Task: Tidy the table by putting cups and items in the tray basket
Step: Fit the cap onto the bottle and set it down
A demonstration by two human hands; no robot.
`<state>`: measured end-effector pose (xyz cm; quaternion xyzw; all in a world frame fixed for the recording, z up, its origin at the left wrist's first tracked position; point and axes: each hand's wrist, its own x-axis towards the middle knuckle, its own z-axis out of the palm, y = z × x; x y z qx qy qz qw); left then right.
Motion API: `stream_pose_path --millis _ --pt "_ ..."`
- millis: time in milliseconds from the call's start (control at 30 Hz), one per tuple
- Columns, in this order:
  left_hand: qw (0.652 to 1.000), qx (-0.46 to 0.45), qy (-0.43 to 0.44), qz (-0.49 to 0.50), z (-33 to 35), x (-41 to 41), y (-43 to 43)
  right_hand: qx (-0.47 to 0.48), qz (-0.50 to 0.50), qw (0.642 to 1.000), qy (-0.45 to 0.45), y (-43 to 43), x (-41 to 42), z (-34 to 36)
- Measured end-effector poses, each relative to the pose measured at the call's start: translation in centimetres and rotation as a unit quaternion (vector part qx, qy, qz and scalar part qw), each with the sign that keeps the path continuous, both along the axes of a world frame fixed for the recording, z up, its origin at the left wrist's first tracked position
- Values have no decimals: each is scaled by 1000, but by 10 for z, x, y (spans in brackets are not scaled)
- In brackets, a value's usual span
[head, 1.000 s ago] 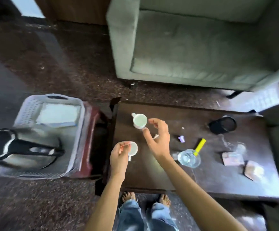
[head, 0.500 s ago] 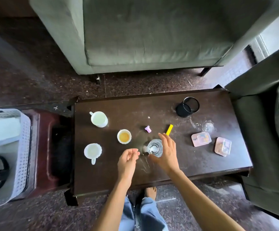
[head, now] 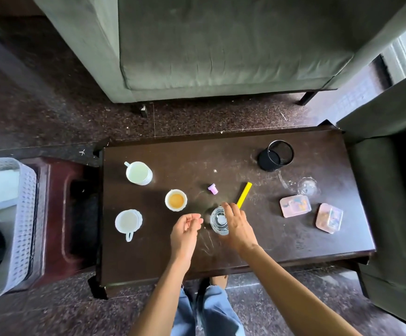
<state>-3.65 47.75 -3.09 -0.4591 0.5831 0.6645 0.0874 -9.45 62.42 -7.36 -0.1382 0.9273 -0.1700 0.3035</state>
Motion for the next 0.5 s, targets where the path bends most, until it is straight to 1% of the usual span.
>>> stream_pose_path --millis 133,300,500 --pt "1000 -11 15 6 3 -16 -3 4 28 1000 -4 1 -14 8" --pt "999 -29 36 22 7 -45 -13 -35 0 999 34 -4 -44 26" --pt "996 -45 63 39 2 -89 -23 -58 -24 995 84 -29 -116 38"
